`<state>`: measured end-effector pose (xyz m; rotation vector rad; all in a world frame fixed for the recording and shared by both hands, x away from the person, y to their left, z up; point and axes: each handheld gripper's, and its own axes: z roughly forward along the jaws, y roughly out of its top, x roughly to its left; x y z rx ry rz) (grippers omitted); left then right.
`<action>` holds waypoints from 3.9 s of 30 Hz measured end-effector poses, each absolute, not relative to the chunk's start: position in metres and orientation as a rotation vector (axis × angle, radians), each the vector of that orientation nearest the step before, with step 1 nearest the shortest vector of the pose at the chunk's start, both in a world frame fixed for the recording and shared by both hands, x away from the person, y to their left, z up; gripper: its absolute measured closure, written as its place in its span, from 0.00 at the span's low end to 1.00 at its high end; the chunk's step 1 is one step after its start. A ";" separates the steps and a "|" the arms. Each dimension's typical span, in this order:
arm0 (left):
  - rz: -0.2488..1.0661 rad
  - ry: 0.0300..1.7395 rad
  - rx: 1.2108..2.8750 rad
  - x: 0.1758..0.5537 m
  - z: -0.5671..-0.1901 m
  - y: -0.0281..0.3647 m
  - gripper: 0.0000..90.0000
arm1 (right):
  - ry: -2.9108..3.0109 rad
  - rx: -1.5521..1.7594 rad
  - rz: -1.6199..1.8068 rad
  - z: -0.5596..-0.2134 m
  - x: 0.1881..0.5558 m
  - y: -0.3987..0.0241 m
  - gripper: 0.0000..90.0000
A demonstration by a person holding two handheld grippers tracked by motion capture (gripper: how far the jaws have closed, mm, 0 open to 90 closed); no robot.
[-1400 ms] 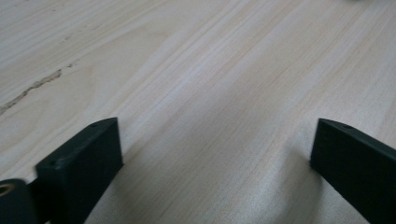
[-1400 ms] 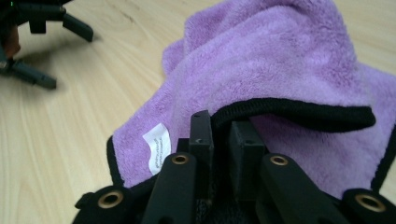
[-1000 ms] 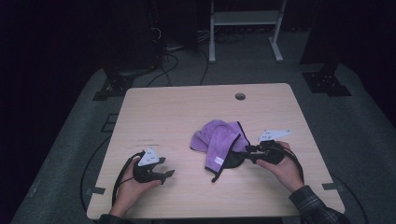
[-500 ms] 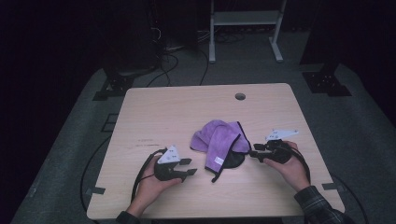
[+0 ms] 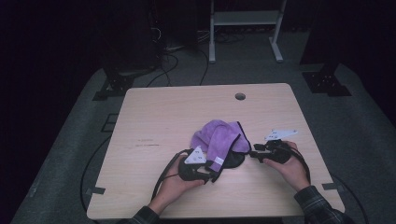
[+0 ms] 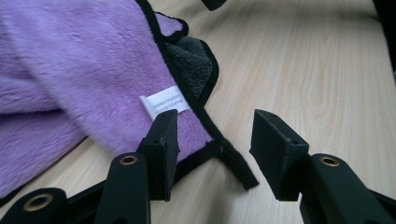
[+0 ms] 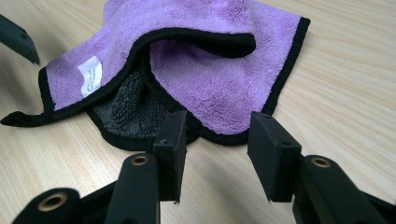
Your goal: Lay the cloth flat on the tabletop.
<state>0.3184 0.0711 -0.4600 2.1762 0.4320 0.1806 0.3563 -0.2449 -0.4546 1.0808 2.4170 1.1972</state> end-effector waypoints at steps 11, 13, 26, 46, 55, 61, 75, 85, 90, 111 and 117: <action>0.205 0.441 2.265 0.322 -0.475 0.054 0.56 | 2.419 1.080 1.194 -0.455 0.356 -0.245 0.63; 0.224 0.435 2.268 0.322 -0.477 0.053 0.56 | 2.418 1.080 1.195 -0.455 0.356 -0.245 0.63; 0.205 0.536 2.289 0.329 -0.474 0.057 0.89 | 2.417 1.077 1.195 -0.455 0.356 -0.245 0.63; 0.193 0.722 2.076 0.344 -0.434 0.120 0.92 | 2.428 1.073 1.154 -0.464 0.366 -0.243 0.65; 0.259 0.843 2.050 0.360 -0.435 0.158 0.92 | 2.478 1.030 1.156 -0.470 0.371 -0.230 0.55; 0.264 0.875 2.054 0.365 -0.438 0.165 0.92 | 2.510 0.953 1.169 -0.471 0.374 -0.212 0.51; 0.340 0.990 2.006 0.375 -0.436 0.200 0.92 | 2.515 0.858 1.068 -0.478 0.372 -0.205 0.61; 0.331 0.991 1.996 0.374 -0.436 0.201 0.92 | 2.483 0.943 1.019 -0.474 0.373 -0.210 0.92; 0.335 0.972 1.956 0.374 -0.426 0.204 0.92 | 2.453 0.973 1.078 -0.461 0.371 -0.217 0.93; 0.474 0.873 1.739 0.392 -0.333 0.220 0.92 | 2.066 0.968 1.282 -0.356 0.365 -0.269 0.94; 0.508 0.846 1.684 0.396 -0.306 0.222 0.92 | 1.994 0.950 1.295 -0.331 0.369 -0.275 0.94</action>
